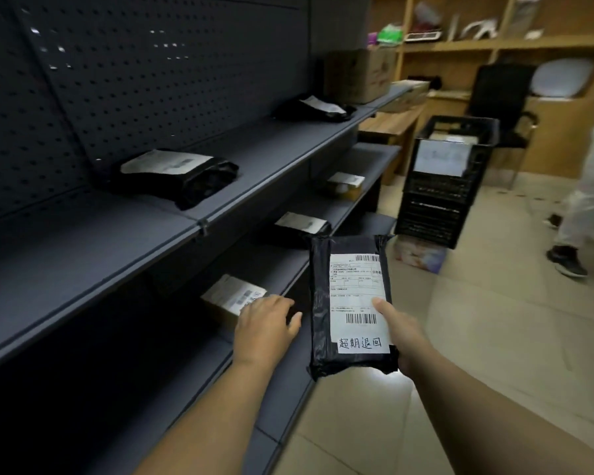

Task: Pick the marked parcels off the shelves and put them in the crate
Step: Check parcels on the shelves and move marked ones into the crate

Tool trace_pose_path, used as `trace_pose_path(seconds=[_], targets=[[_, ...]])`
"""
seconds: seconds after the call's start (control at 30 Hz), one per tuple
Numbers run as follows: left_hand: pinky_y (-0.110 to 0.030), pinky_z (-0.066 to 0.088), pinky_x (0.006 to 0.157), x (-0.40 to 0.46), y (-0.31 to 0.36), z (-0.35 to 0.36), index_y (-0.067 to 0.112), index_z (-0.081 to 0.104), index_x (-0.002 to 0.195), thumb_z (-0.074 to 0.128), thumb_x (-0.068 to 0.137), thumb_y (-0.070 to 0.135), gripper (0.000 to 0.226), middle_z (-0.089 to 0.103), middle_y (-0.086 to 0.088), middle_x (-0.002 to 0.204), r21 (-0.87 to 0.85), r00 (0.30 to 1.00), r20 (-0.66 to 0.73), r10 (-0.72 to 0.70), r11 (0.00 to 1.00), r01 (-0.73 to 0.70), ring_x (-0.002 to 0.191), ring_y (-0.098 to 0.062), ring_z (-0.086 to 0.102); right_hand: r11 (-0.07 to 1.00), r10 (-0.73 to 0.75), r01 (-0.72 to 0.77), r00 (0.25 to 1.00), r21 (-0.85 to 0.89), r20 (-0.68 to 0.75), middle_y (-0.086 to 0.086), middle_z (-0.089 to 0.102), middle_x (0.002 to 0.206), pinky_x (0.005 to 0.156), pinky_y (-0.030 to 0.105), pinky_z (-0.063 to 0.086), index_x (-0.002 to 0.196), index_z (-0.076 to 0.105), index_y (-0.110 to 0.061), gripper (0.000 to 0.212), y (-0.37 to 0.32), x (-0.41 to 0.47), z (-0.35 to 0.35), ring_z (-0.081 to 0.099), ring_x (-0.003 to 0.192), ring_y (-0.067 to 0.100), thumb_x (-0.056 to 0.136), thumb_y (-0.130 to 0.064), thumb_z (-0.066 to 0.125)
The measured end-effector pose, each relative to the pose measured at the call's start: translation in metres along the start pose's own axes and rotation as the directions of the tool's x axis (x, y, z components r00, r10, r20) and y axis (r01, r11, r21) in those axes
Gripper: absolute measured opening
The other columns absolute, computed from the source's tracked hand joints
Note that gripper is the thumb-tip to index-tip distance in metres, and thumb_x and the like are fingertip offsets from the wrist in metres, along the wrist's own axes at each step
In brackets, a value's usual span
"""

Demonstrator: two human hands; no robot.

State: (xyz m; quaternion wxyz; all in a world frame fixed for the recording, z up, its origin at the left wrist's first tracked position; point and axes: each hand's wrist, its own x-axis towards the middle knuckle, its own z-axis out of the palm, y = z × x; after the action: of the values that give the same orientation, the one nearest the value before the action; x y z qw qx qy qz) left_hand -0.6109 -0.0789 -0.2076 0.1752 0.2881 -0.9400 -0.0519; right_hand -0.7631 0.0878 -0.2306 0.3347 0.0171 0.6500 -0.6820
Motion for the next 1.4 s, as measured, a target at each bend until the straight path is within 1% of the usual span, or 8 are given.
trace_pose_path(seconds=[0.23,0.4,0.57,0.63,0.8,1.03,1.33,1.4], targets=[[-0.032,0.040,0.082,0.050,0.050,0.014,0.022,0.062,0.108,0.044,0.093,0.043,0.032,0.063,0.003,0.110,0.068,0.986,0.035,0.163,0.984,-0.165,0.102,-0.020,0.056,0.997,-0.007,0.022,0.981,0.076,-0.192,0.014,0.074,0.083,0.043,0.027,0.051,0.093,0.068,-0.005,0.033,-0.012,-0.005,-0.049,0.071,0.061,0.028,0.081,-0.036,0.070],[-0.034,0.039,0.077,0.089,0.093,0.021,0.021,0.062,0.105,0.039,0.094,0.044,0.034,0.064,0.001,0.105,0.099,0.972,0.035,0.232,0.967,-0.235,0.098,-0.022,0.058,0.994,-0.025,0.057,0.954,0.097,-0.298,0.014,0.074,0.083,0.044,0.028,0.051,0.095,0.068,-0.005,0.034,-0.028,0.005,-0.080,0.071,0.062,0.029,0.080,-0.036,0.070],[-0.033,0.040,0.075,0.128,0.129,0.034,0.020,0.061,0.108,0.037,0.095,0.045,0.037,0.065,0.000,0.104,0.122,0.964,0.040,0.262,0.956,-0.265,0.095,-0.022,0.059,0.989,-0.022,0.072,0.937,0.133,-0.349,0.006,0.071,0.058,0.035,0.023,0.044,0.085,0.068,-0.007,0.032,-0.048,0.030,-0.108,0.066,0.043,0.024,0.080,-0.038,0.069],[-0.033,0.039,0.074,0.148,0.144,0.040,0.019,0.060,0.108,0.037,0.095,0.046,0.038,0.064,0.000,0.103,0.121,0.962,0.040,0.269,0.955,-0.272,0.094,-0.022,0.059,0.989,-0.017,0.068,0.935,0.135,-0.354,0.006,0.070,0.056,0.034,0.023,0.043,0.084,0.068,-0.007,0.033,-0.059,0.045,-0.120,0.065,0.041,0.024,0.079,-0.039,0.069],[-0.034,0.041,0.076,0.209,0.188,0.055,0.018,0.060,0.111,0.039,0.094,0.046,0.039,0.064,-0.002,0.105,0.076,0.962,0.025,0.273,0.959,-0.274,0.096,-0.023,0.058,0.990,-0.034,0.083,0.927,0.115,-0.374,0.011,0.073,0.066,0.043,0.027,0.049,0.088,0.069,-0.005,0.036,-0.096,0.091,-0.153,0.069,0.051,0.029,0.078,-0.039,0.070],[-0.034,0.040,0.073,0.283,0.255,0.080,0.018,0.060,0.107,0.039,0.094,0.046,0.038,0.063,-0.002,0.102,0.079,0.963,0.009,0.268,0.960,-0.267,0.094,-0.023,0.058,0.988,-0.053,0.102,0.931,0.118,-0.362,0.014,0.074,0.076,0.041,0.026,0.048,0.090,0.069,-0.004,0.035,-0.156,0.152,-0.203,0.069,0.054,0.030,0.080,-0.038,0.069],[-0.033,0.038,0.071,0.357,0.307,0.112,0.019,0.060,0.106,0.038,0.095,0.045,0.037,0.063,-0.002,0.103,0.099,0.963,0.008,0.268,0.959,-0.267,0.093,-0.022,0.058,0.982,-0.101,0.148,0.934,0.114,-0.342,0.022,0.073,0.086,0.065,0.045,0.059,0.093,0.068,0.002,0.036,-0.207,0.220,-0.239,0.071,0.074,0.040,0.082,-0.032,0.068],[-0.033,0.037,0.071,0.374,0.315,0.121,0.019,0.060,0.108,0.037,0.095,0.045,0.037,0.063,-0.002,0.104,0.092,0.964,0.008,0.265,0.960,-0.265,0.093,-0.022,0.058,0.983,-0.104,0.149,0.931,0.106,-0.349,0.021,0.073,0.083,0.059,0.042,0.058,0.092,0.068,0.002,0.035,-0.215,0.237,-0.245,0.071,0.070,0.039,0.083,-0.032,0.068]])
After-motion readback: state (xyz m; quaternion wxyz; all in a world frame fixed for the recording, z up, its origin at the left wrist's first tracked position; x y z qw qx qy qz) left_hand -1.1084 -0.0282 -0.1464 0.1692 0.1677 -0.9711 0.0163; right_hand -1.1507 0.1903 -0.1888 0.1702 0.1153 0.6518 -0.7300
